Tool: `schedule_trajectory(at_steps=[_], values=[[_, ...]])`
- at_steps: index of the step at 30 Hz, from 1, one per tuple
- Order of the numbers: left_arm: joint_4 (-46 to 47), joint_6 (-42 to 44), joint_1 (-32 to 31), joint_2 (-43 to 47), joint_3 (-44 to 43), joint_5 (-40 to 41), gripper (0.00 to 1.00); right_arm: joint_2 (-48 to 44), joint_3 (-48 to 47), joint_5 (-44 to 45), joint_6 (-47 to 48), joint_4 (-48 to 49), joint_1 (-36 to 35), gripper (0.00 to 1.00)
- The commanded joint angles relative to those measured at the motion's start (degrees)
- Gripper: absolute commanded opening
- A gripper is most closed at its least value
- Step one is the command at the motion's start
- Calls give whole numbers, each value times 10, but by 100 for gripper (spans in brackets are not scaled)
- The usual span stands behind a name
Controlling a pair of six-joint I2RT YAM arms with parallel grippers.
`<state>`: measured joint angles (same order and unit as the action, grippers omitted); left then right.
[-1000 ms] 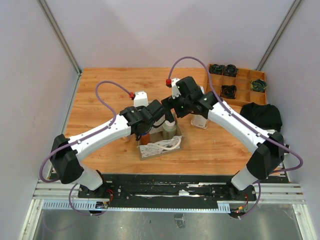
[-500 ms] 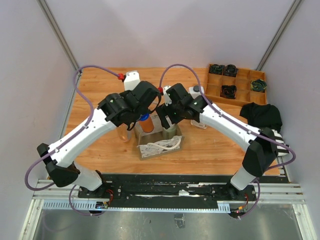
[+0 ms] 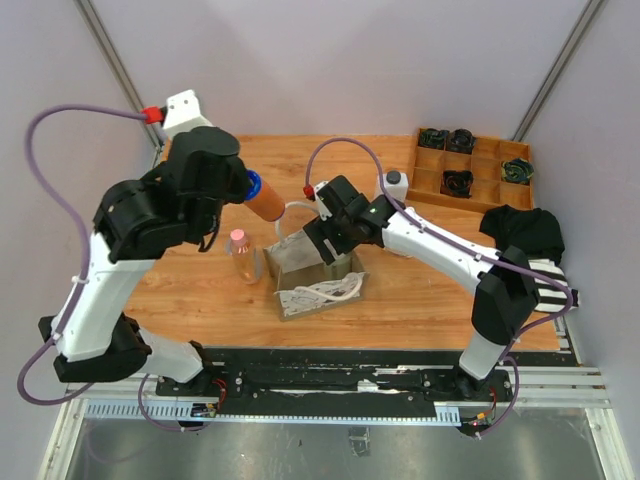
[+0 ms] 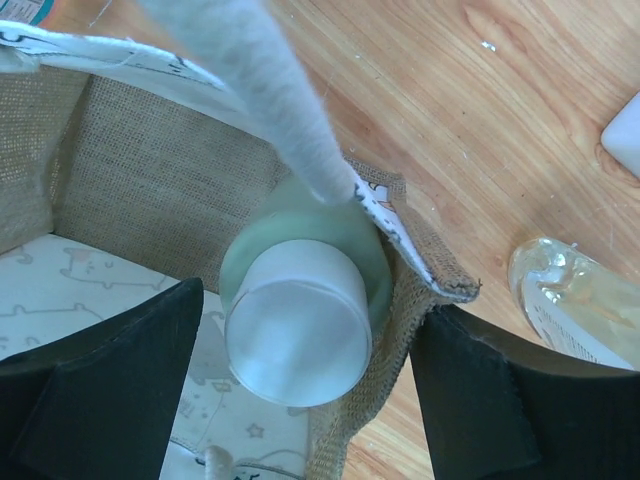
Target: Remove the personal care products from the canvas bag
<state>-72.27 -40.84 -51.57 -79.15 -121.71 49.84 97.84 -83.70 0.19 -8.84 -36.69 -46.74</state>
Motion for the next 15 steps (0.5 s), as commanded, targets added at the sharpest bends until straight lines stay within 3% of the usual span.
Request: schedule_trajectory(at_steps=[1,5,9,15], values=[[38,33,-1,31,-28,110,0,-26,-42,56,14,-21,-36,81],[60,39,7,38,17,159,0,-42,-58,62,15,-34,-47,81],[112,39,35,49,117,191,1,-59,-66,48,13,-35,-58,81],[232,53,171,77,285,86,1,-63,-87,46,25,-35,-71,82]])
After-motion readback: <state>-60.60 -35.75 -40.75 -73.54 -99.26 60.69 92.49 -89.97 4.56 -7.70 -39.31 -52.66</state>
